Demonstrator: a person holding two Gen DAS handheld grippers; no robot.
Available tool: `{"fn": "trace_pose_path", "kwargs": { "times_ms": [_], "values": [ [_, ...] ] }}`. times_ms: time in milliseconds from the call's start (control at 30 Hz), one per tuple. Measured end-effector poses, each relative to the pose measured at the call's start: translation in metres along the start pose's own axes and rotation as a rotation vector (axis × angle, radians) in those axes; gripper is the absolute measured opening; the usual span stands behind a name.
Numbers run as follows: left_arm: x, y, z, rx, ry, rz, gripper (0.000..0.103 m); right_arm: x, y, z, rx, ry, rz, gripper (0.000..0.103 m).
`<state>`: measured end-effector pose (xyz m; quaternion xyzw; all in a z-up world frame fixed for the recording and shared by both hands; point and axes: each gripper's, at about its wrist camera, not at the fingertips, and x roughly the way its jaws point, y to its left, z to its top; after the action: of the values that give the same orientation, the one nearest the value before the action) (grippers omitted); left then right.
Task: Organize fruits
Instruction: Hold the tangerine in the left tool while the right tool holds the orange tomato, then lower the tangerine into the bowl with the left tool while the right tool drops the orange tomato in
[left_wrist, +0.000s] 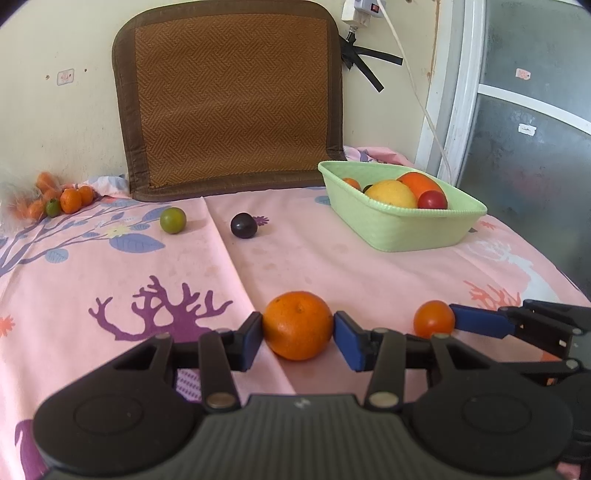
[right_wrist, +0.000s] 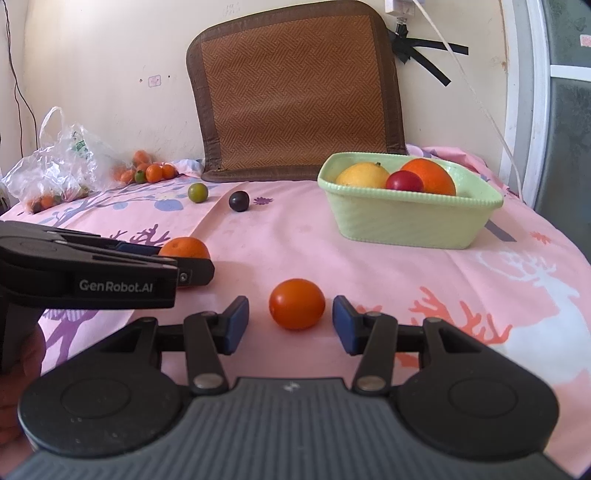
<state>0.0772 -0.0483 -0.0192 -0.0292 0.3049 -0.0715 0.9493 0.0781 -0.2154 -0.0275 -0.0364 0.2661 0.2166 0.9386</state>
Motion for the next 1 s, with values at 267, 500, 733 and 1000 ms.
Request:
{"fn": "trace_pose_path", "kwargs": {
  "times_ms": [267,500,733,1000],
  "values": [
    [0.0,0.0,0.0,0.009,-0.001,-0.008,0.042,0.002,0.002,0.001,-0.019,0.012,-0.013,0.053],
    [-0.004,-0.001,0.007,0.013,-0.026,-0.03,0.041,0.001,-0.003,0.003,-0.007,-0.004,-0.044,0.034],
    [0.016,-0.029,0.081,0.054,-0.102,-0.135,0.041,-0.018,-0.056,0.039,0.086,-0.205,-0.195,0.034],
    [0.106,-0.06,0.151,0.053,-0.026,-0.174,0.041,0.019,-0.113,0.062,0.106,-0.164,-0.31,0.034]
  ]
}}
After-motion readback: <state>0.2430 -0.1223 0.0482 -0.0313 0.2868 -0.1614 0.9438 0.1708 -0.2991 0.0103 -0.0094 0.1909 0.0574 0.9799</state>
